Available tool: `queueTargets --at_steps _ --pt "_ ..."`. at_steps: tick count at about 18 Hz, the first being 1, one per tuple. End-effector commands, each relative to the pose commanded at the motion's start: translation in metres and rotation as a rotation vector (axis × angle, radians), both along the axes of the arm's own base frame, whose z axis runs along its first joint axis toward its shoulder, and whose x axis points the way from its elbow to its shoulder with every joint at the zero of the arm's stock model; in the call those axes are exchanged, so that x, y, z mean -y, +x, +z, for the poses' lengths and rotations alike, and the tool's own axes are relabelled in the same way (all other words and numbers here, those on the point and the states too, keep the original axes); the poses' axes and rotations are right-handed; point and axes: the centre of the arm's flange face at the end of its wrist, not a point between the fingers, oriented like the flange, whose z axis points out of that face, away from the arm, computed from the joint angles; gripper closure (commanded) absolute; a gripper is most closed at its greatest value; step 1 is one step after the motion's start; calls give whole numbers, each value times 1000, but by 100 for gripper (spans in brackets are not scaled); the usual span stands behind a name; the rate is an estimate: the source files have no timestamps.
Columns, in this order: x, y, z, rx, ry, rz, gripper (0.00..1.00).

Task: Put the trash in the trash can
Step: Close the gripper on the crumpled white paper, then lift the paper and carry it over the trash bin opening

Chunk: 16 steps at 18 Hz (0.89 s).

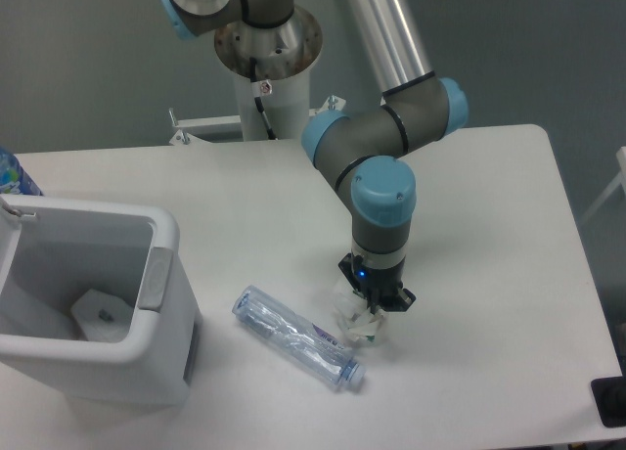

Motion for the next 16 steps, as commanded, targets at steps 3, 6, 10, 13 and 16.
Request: queueTargets --at_steps 3,6,10,13,16 --pt "-1 0 21 -3 51 45 100" --pt "-15 -1 73 65 243 154 100" --pt "-14 18 126 168 401 165 100" --pt "-14 37 167 218 507 181 100" --pt "-16 55 202 275 600 184 100"
